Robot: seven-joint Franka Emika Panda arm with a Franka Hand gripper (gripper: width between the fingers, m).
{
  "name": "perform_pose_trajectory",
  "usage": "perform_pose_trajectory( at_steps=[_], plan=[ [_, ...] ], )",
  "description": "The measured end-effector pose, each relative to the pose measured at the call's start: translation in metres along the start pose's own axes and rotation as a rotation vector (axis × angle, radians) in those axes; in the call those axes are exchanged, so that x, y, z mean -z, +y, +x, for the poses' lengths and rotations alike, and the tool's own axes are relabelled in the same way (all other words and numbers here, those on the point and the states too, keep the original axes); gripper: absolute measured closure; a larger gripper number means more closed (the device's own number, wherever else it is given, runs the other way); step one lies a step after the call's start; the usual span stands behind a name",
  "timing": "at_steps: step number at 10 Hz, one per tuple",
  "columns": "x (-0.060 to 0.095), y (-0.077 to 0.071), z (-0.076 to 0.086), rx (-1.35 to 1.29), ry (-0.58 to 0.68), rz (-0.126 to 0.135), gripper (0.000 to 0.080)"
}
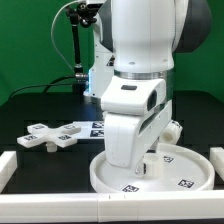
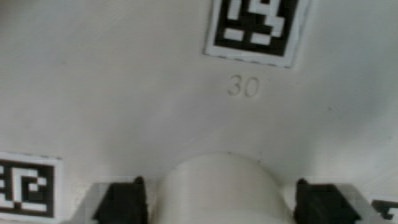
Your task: Assemble round table
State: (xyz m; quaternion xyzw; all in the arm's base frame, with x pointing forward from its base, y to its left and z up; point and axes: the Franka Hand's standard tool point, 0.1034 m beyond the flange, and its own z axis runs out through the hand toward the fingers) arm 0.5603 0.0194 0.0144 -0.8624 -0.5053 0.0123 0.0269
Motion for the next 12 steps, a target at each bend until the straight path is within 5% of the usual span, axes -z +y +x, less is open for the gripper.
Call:
perform_pose_trajectory(
  at_steps=[4, 6, 9, 12],
  plan=[
    [-0.001, -0.004, 0.006, -0.016, 0.003, -0.005, 0.0394],
    [-0.001, -0.004, 0.006, -0.017, 0.002, -0.004, 0.0213],
    [-0.001, -0.004, 0.006, -0.017, 0.002, -0.004, 0.0154],
    [0.033, -0.021, 0.011, -0.126, 0.004, -0.031, 0.0151]
  ],
)
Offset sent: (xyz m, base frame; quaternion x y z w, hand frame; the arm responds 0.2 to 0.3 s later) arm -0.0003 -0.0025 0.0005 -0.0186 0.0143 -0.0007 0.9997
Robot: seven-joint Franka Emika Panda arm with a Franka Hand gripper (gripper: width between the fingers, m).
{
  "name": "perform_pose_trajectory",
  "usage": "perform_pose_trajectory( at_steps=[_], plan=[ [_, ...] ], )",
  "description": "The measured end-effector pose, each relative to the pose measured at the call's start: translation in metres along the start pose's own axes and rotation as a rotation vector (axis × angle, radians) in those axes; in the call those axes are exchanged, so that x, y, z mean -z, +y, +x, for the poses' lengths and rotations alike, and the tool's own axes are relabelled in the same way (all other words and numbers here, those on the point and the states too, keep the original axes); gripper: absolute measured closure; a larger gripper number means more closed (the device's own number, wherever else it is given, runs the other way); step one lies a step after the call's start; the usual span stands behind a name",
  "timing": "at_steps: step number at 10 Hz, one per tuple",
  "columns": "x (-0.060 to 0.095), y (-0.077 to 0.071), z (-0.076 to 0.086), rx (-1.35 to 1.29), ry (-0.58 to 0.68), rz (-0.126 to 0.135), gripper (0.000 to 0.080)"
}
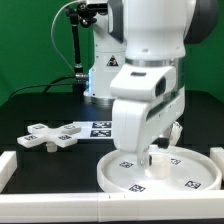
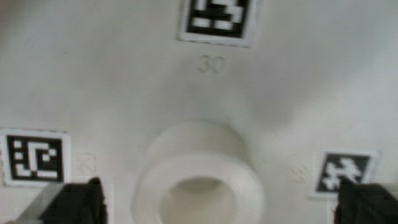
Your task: Assemble round table
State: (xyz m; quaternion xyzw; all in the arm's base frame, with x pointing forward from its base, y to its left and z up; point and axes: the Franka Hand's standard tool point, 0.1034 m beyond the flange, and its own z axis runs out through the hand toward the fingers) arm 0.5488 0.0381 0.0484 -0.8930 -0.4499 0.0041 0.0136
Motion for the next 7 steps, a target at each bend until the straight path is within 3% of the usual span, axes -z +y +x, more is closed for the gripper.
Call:
perform_pose_trajectory(
  at_steps=[2, 4, 7],
  plan=[
    [0.017, -0.02, 0.0, -0.087, 0.0, -0.016, 0.0151],
    [0.015, -0.037, -0.005, -0.158, -0.014, -0.002, 0.0151],
    [0.014, -0.039, -0.004, -0.274, -0.012, 0.004, 0.0151]
  ],
)
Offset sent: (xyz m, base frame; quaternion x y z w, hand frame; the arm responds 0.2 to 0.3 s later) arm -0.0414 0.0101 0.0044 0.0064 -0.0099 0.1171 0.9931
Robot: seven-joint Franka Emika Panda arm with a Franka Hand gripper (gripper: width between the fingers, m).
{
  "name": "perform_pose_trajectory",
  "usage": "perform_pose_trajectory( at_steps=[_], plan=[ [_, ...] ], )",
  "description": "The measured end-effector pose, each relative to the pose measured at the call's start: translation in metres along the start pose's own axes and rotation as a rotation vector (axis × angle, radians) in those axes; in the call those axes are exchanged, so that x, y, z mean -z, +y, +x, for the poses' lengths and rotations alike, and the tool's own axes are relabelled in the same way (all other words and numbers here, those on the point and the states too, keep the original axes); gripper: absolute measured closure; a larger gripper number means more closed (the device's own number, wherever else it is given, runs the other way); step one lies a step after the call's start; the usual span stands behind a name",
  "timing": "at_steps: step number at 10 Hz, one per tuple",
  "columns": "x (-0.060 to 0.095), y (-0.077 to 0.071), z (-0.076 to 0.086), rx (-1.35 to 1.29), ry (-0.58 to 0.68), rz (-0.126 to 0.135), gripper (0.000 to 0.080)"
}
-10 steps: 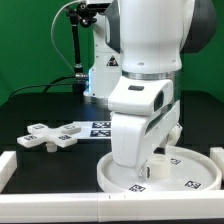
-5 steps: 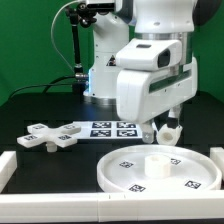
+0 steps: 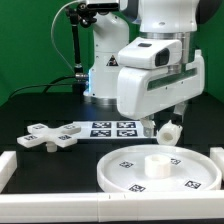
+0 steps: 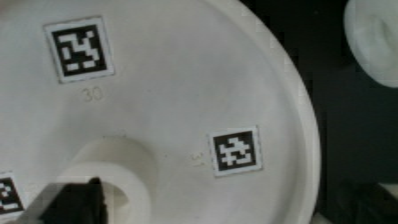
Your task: Assemble round table
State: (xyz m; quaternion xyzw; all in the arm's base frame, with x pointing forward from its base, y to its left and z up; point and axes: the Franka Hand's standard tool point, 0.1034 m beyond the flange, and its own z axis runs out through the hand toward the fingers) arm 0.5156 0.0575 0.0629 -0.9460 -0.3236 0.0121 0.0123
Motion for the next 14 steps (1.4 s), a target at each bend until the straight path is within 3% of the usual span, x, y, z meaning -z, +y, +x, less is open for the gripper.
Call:
perform_pose_trajectory(
  at_steps=[3, 6, 12, 14],
  plan=[
    [-0.001, -0.002, -0.006, -0.235, 0.011, 0.004, 0.0151],
    [-0.008, -0.018, -0.023, -0.615, -0.01, 0.028, 0.0151],
    [-0.014, -0.029, -0.023, -1.036, -0.013, 0.082, 0.0151],
    [-0.024, -0.036, -0.035, -1.223, -0.03, 0.118, 0.0151]
  ],
)
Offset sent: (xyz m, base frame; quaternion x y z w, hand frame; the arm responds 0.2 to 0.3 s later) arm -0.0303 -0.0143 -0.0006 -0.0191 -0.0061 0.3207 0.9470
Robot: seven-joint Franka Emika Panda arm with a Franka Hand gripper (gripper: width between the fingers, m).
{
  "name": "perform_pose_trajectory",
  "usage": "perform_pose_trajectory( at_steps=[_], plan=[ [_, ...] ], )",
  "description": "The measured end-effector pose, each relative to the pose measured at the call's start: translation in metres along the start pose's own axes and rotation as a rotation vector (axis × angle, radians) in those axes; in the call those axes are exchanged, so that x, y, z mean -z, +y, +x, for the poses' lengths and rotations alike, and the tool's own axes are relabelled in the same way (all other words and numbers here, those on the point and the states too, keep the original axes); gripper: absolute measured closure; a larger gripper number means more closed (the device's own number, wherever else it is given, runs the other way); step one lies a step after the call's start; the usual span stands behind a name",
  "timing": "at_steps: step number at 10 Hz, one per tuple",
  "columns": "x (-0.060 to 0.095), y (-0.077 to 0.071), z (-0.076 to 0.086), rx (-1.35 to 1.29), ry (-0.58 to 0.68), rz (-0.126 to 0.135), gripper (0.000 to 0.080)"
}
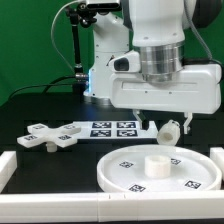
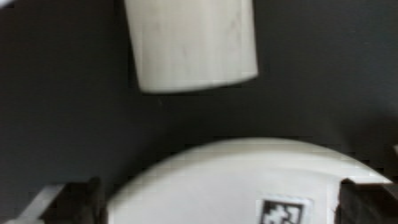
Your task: Assemble round table
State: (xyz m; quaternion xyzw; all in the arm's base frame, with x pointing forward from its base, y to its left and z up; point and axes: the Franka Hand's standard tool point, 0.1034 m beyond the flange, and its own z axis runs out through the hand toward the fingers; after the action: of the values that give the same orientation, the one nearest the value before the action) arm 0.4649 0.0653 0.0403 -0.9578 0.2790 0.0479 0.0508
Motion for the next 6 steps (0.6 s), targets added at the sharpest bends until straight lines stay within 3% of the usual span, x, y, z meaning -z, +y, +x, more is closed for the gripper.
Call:
perform_pose_trajectory(
  at_steps=[2, 6],
  plan=[
    [-0.013, 0.007, -0.004, 0.051, -0.003, -0.007, 0.0151],
    [-0.012, 0.014, -0.005, 0.083, -0.167, -0.037, 0.0151]
  ],
)
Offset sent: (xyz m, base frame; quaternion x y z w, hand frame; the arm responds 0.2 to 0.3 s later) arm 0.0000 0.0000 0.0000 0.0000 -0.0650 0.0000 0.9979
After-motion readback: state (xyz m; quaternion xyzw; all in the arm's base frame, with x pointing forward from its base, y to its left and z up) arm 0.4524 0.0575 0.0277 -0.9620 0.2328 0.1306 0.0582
